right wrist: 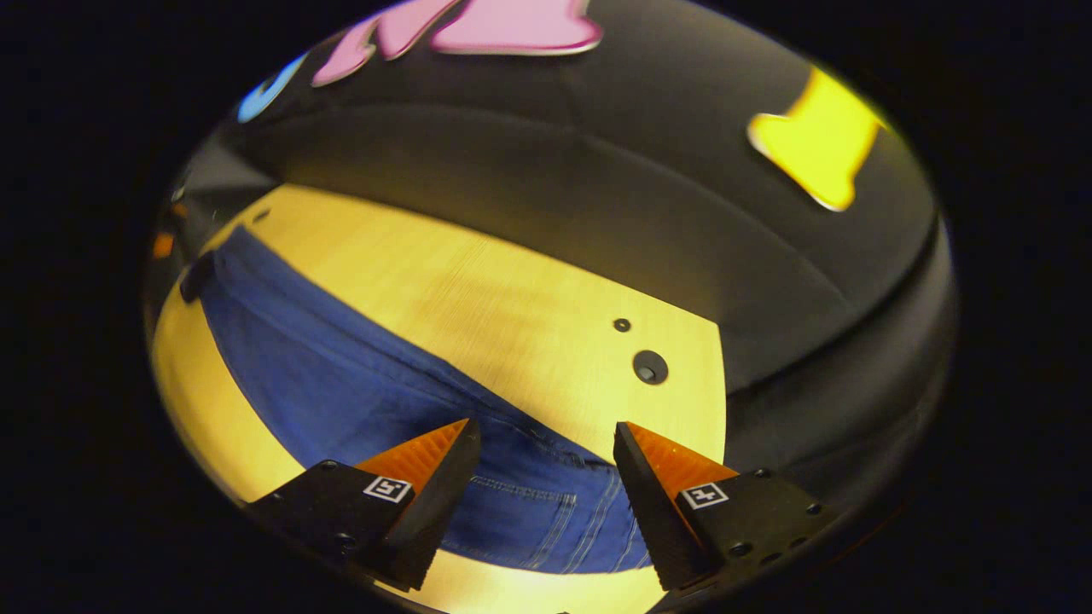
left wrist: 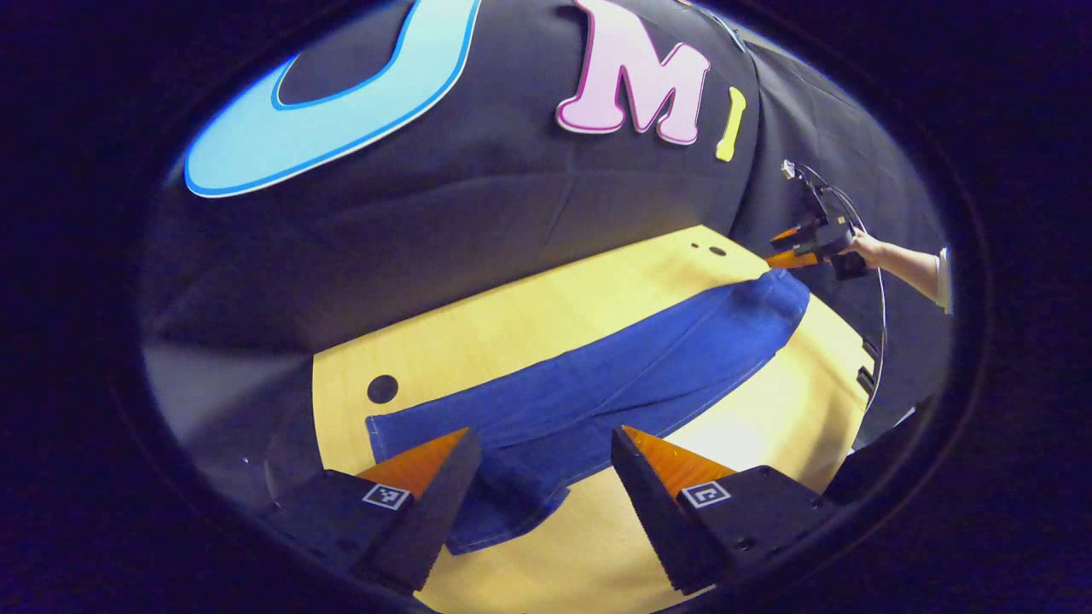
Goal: Grasp the waist and the cuffs of the jeans and fold them to make the two legs overlap; first hold the waist and fold one-third of the jeans toward the cuffs, then hold the cuffs and fold the remaining one-third in the same direction to finish folding.
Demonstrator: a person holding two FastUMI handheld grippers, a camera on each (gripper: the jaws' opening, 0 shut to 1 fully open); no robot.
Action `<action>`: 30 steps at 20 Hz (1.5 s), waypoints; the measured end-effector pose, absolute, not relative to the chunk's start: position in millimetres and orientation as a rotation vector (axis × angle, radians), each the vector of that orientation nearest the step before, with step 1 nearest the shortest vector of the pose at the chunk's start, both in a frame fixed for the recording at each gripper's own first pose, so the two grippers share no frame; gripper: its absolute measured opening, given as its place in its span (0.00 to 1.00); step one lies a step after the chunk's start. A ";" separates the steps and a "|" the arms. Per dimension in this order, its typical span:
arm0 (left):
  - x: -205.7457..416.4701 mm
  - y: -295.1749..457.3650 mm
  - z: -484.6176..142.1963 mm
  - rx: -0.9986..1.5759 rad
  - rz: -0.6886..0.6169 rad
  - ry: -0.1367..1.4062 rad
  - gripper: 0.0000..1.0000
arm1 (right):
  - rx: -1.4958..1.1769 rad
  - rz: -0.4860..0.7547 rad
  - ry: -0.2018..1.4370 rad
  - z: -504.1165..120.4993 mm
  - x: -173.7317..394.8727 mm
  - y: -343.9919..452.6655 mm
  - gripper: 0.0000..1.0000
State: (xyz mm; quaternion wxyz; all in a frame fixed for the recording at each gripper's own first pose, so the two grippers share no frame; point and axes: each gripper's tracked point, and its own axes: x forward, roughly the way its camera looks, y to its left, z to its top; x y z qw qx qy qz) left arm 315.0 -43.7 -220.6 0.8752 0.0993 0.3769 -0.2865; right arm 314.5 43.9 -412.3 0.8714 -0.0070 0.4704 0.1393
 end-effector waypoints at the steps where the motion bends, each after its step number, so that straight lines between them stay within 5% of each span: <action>1: 307.1 -57.6 -215.9 0.176 -0.595 0.760 0.99 | 0.111 0.226 0.992 -406.7 303.5 32.0 0.98; 6: 260.2 -96.7 -193.4 0.072 -0.591 0.672 0.98 | 0.483 -0.123 1.102 -454.9 248.6 -23.5 0.98; 12: 243.2 -124.7 -197.5 -0.077 -0.513 0.699 0.97 | 0.742 -0.393 1.206 -513.8 220.2 -12.0 0.98; 17: 244.5 -138.5 -197.8 -0.073 -0.475 0.684 0.97 | 0.929 -0.456 1.130 -515.1 246.6 -24.3 1.00; 18: 244.1 -138.4 -198.7 -0.080 -0.454 0.691 0.97 | 0.924 -0.453 1.133 -526.3 249.3 -22.5 0.96; 21: 246.2 -137.8 -203.5 -0.112 -0.402 0.701 0.97 | 0.964 -0.389 1.087 -529.0 268.9 -15.3 0.36; 22: 246.5 -135.4 -205.5 -0.125 -0.387 0.709 0.97 | 0.963 -0.365 1.082 -527.2 266.3 -15.0 0.37; 24: 243.0 -127.0 -211.0 -0.141 -0.364 0.736 0.97 | 0.941 -0.360 1.054 -517.4 266.0 -21.5 0.24; 25: 242.6 -121.6 -211.8 -0.137 -0.358 0.741 0.97 | 0.933 -0.355 1.025 -504.0 269.5 -23.5 0.07; 26: 242.4 -116.3 -212.1 -0.134 -0.361 0.738 0.97 | 0.925 -0.328 0.996 -487.4 275.4 -20.8 0.06; 27: 244.5 -112.3 -212.9 -0.134 -0.363 0.734 0.97 | 0.910 -0.304 0.957 -469.3 280.9 -22.3 0.15; 28: 245.4 -107.8 -213.6 -0.139 -0.367 0.734 0.97 | 0.894 -0.271 0.915 -442.5 286.9 -23.2 0.06; 30: 240.7 -94.2 -216.4 -0.156 -0.375 0.737 0.97 | 0.870 -0.245 0.808 -386.3 312.5 -8.1 0.14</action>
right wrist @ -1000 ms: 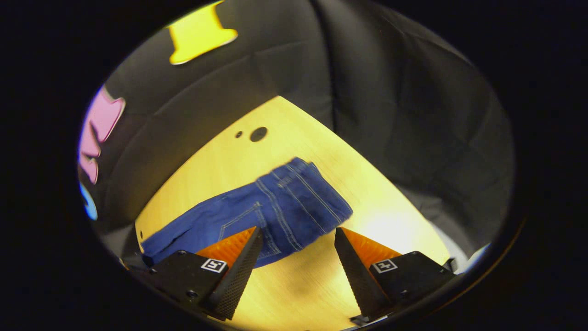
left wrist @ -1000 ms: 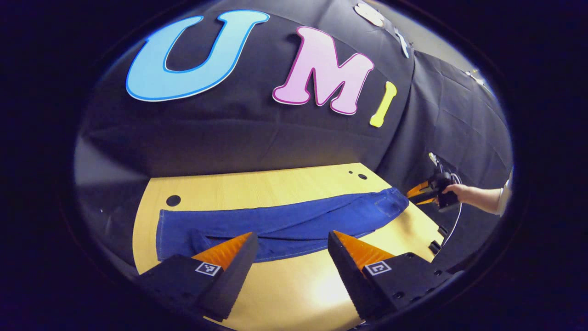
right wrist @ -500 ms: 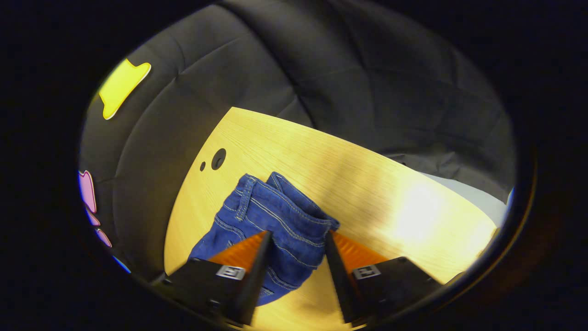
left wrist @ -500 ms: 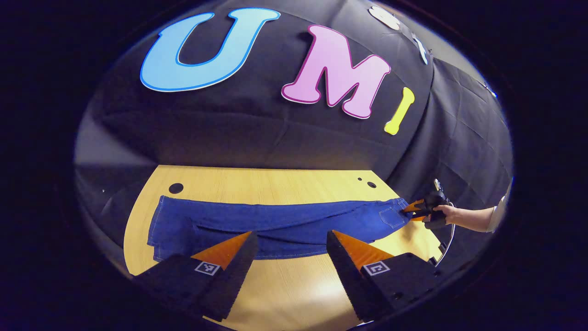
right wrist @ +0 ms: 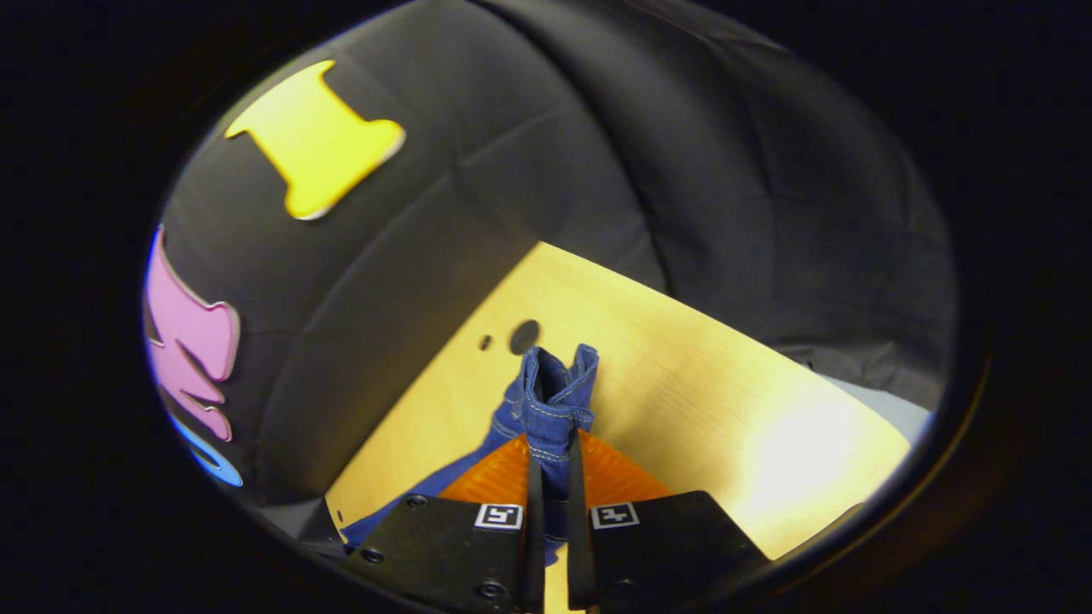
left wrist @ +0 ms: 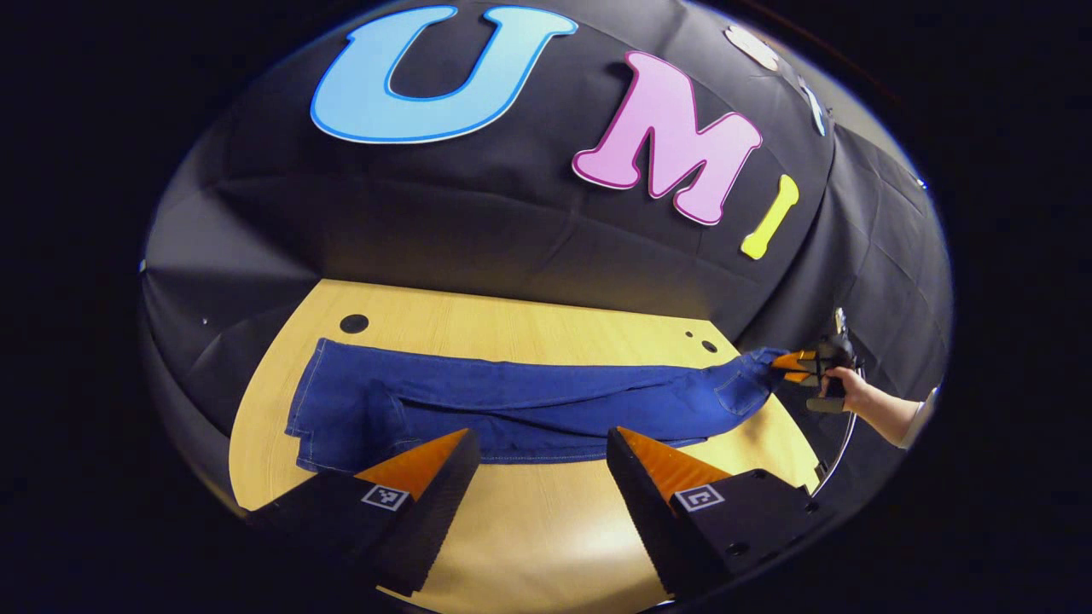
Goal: Grasp the waist and the cuffs of the jeans and fold them to make the two legs overlap; first hold the waist and fold one-third of the jeans toward the cuffs, then hold the cuffs and fold the remaining one-third in the same direction to finish folding.
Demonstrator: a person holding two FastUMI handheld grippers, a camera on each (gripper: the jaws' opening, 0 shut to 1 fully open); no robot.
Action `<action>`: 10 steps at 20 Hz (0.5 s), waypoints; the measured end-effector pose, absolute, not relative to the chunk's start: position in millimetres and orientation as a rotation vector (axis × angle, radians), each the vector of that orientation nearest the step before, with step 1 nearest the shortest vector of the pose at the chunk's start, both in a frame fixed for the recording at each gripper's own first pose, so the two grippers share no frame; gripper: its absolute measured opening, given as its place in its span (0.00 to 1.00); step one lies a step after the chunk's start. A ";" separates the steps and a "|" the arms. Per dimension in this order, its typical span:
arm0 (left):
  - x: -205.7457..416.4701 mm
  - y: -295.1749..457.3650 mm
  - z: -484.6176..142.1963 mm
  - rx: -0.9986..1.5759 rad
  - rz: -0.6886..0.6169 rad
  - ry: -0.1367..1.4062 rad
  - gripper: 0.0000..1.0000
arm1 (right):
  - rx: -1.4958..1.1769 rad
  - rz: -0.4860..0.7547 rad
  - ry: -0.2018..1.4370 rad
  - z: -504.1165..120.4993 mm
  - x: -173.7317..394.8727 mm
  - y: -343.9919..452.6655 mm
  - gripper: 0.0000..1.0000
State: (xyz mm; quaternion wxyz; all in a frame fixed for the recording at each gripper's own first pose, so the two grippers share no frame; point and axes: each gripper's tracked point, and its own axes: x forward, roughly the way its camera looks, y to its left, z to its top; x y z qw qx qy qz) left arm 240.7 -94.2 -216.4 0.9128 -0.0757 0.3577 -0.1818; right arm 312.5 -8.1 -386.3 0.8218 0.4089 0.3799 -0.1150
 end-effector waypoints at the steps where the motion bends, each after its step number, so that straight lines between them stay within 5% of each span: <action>1: 236.0 -89.0 -213.9 -0.164 -0.379 0.732 0.97 | 0.848 -0.215 0.777 -365.1 325.9 11.5 0.04; 10: 202.5 -6.5 -204.4 -0.199 -0.351 0.697 0.97 | 0.627 0.252 0.703 -219.6 339.4 291.9 0.04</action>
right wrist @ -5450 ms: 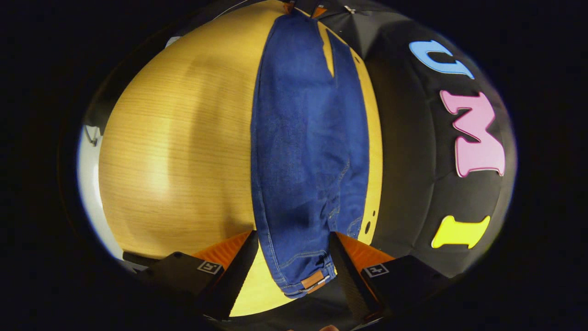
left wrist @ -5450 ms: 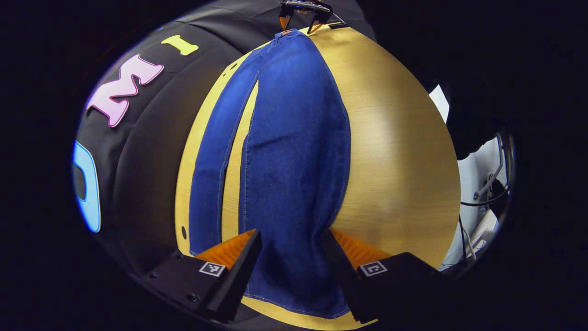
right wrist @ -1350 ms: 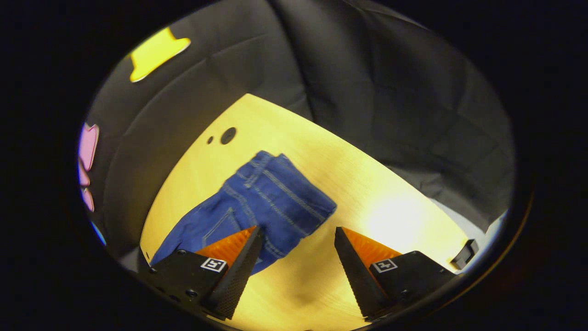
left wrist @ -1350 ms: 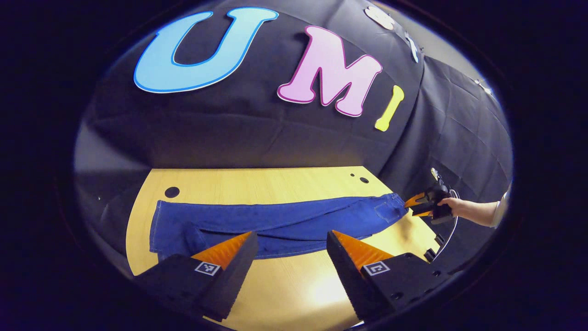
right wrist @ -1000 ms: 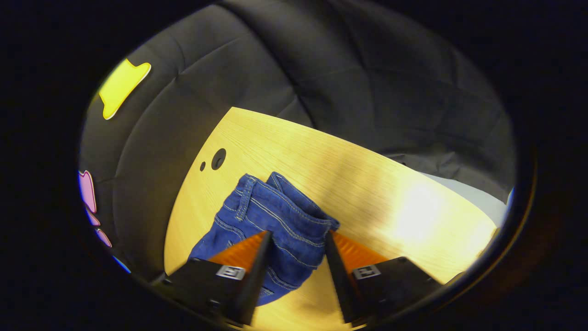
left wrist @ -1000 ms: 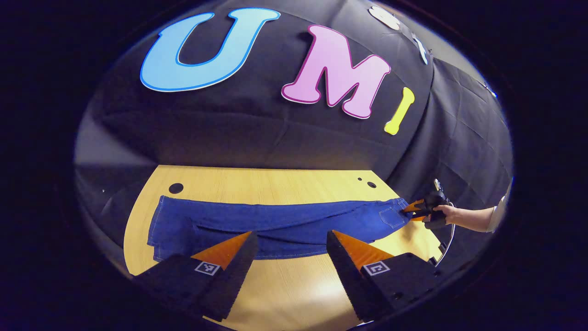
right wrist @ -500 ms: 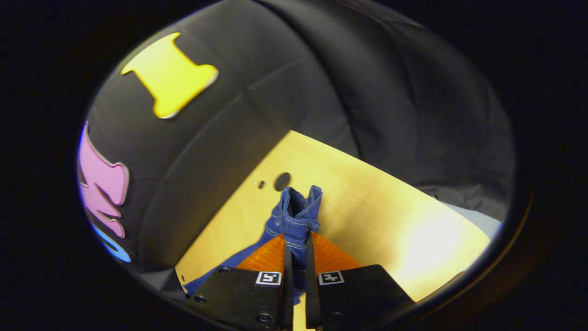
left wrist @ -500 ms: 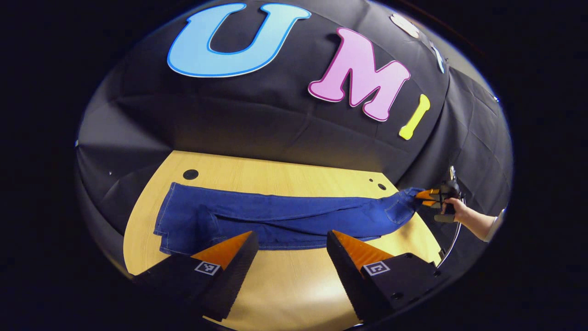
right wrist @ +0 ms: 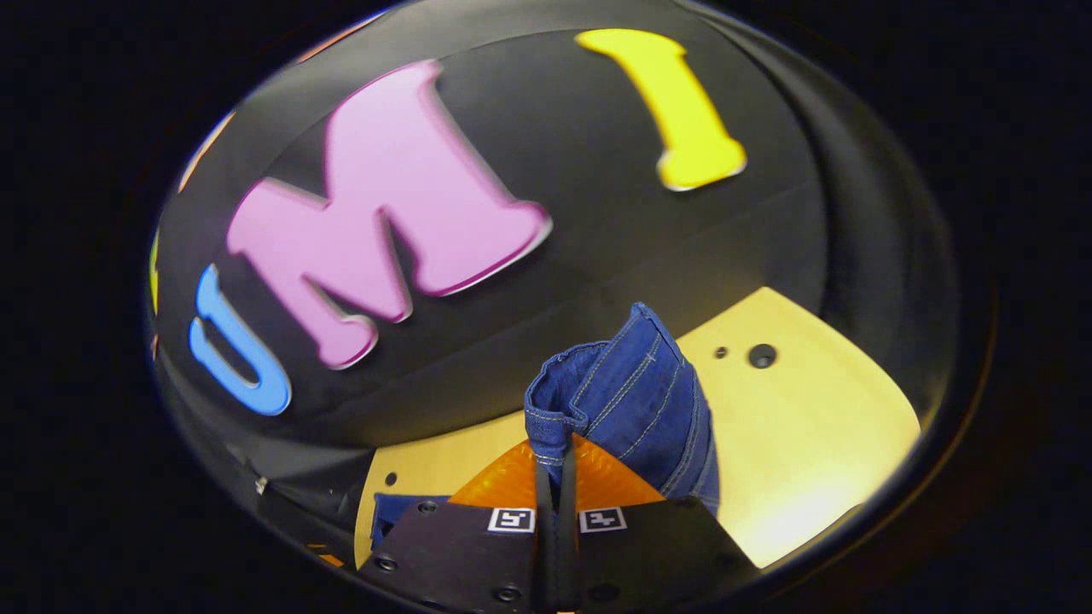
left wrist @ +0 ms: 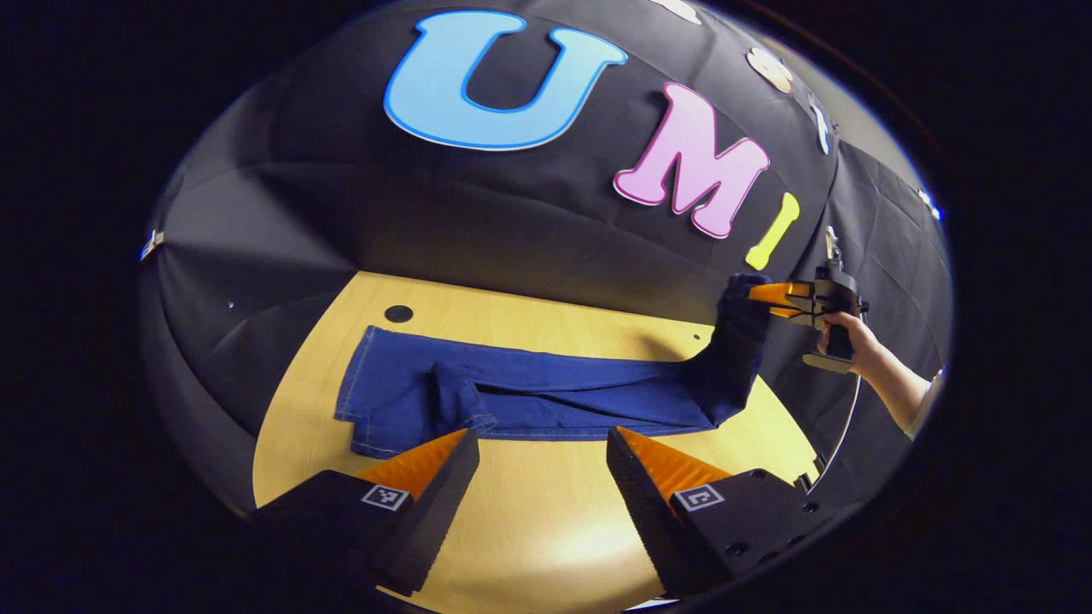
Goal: Grasp the waist and the cuffs of the jeans and fold them to make the two legs overlap; first hold the waist and fold one-third of the jeans toward the cuffs, then hold the cuffs and fold the remaining one-third in the same direction to finish folding.
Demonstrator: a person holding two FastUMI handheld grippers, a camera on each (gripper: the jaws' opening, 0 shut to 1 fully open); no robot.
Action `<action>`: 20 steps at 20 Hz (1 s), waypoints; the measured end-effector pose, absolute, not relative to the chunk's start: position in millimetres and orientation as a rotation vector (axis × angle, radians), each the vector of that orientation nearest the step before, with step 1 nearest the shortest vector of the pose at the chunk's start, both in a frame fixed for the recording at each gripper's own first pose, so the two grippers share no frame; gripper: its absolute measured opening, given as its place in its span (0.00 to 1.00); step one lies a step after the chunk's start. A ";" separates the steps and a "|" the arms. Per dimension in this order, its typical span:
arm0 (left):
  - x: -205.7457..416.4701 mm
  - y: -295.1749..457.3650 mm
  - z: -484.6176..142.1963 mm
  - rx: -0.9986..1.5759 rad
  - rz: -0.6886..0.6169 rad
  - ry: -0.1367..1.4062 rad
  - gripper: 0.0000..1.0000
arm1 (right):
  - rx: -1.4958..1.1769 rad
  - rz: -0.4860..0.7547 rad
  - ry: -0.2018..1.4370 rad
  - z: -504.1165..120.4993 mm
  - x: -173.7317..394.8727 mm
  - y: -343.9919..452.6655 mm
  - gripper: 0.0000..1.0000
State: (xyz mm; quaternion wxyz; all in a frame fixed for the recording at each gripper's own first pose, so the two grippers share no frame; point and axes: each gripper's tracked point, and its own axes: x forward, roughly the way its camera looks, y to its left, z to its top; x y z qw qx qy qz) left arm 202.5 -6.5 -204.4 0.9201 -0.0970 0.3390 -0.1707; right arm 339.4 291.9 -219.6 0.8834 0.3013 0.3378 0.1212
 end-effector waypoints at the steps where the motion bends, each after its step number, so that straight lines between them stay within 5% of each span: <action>1: 198.1 2.6 -204.5 -0.206 -0.344 0.695 0.97 | 0.599 0.310 0.714 -218.2 333.7 332.1 0.04; 7: 202.4 41.9 -226.1 -0.243 -0.270 0.763 0.97 | 0.321 0.554 0.999 -336.0 243.0 519.2 0.04; 13: 214.0 34.9 -259.0 -0.222 -0.269 0.846 0.97 | 0.213 0.696 1.110 -375.1 200.3 552.2 0.05; 14: 222.3 37.0 -266.6 -0.220 -0.260 0.860 0.97 | 0.238 0.720 1.096 -364.7 198.5 547.2 0.12; 17: 241.0 45.3 -300.3 -0.150 -0.231 0.938 0.97 | 0.306 0.763 0.992 -316.6 204.3 522.4 0.84; 20: 252.5 45.6 -330.0 -0.025 -0.238 1.014 0.97 | 0.390 0.734 0.877 -268.9 215.6 480.3 0.81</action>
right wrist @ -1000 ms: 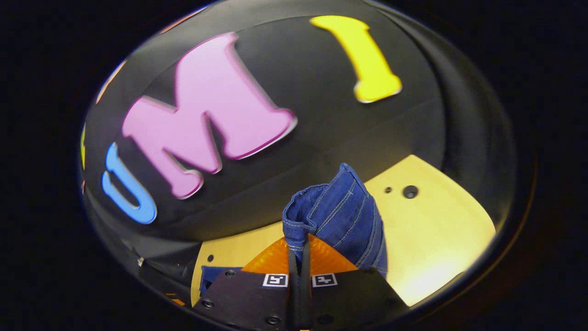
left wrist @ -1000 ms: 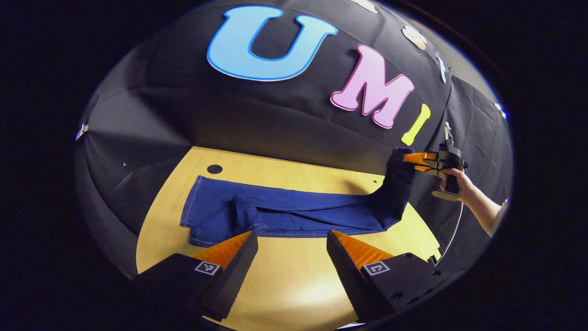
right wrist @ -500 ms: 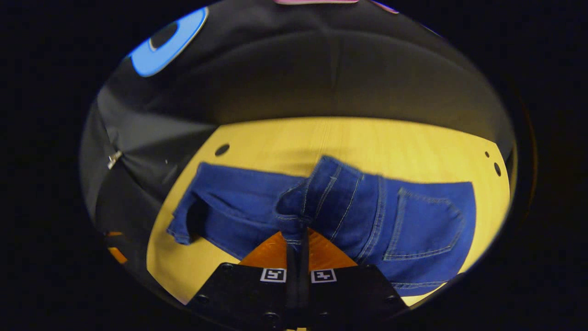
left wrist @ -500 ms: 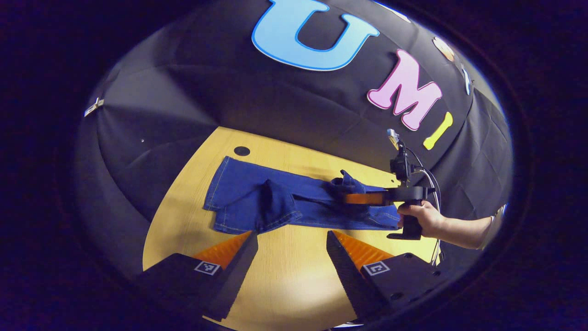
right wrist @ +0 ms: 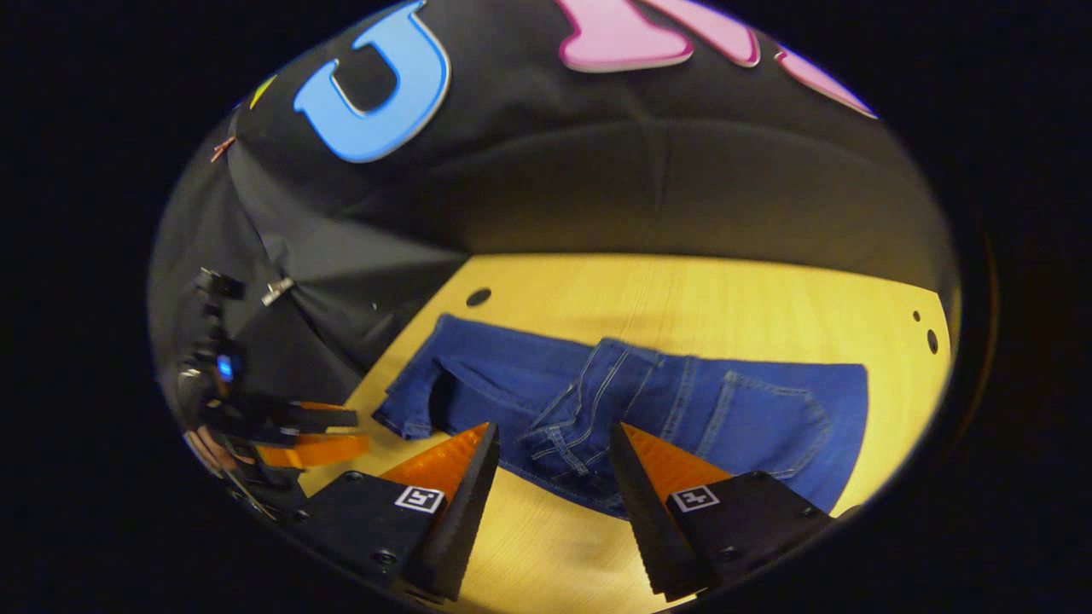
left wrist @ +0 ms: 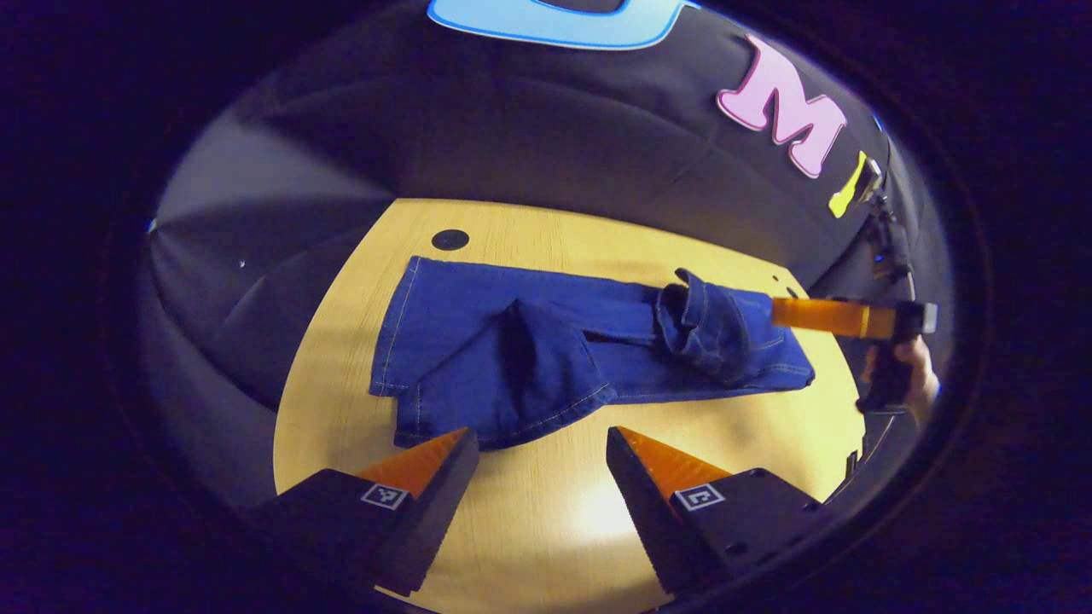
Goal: Grasp the waist and the cuffs of the jeans and fold them to make the two legs overlap; first hold the waist and fold one-third of the jeans toward the cuffs, then hold the cuffs and fold the remaining one-third in the same direction to finish folding.
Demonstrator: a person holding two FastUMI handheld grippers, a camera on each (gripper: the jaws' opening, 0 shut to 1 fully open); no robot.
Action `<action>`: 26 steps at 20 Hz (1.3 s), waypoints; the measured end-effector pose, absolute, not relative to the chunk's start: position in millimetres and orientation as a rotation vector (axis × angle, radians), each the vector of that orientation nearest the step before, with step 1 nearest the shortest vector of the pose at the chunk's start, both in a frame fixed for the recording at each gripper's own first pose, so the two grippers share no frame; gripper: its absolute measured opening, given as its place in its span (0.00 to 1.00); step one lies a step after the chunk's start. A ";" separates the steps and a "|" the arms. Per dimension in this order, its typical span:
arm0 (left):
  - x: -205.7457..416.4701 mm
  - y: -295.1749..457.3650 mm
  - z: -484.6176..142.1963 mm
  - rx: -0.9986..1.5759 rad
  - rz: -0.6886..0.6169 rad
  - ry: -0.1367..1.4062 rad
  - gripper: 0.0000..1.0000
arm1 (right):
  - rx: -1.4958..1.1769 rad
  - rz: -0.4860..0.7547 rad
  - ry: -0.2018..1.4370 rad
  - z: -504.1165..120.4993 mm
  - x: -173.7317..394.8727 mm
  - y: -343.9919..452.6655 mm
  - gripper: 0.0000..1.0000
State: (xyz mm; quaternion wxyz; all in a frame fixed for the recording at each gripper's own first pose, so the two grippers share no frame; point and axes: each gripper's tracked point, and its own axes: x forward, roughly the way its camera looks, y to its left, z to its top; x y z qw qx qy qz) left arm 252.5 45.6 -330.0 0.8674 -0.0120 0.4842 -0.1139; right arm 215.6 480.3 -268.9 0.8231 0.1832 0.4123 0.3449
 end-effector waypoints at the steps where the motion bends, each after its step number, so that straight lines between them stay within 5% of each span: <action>1: 260.7 44.6 -336.4 0.027 -0.235 1.016 0.98 | 0.405 0.717 0.857 -259.4 215.4 466.9 0.80; 10: 332.3 109.7 -355.5 0.201 -0.112 1.016 0.98 | 0.359 0.580 0.903 -282.8 190.0 356.6 0.80; 17: 315.2 131.1 -396.9 0.126 -0.066 1.261 0.96 | 0.406 0.548 0.926 -288.3 190.4 339.6 0.80; 23: 315.2 123.6 -392.4 0.105 -0.096 1.298 0.98 | 0.402 0.567 0.925 -288.7 185.9 341.6 0.80; 25: 317.6 118.7 -398.9 0.078 -0.115 1.266 0.75 | 0.405 0.578 0.922 -286.3 181.9 342.4 0.80; 26: 320.3 120.5 -398.9 0.070 -0.114 1.256 0.41 | 0.408 0.583 0.917 -285.1 179.8 341.3 0.80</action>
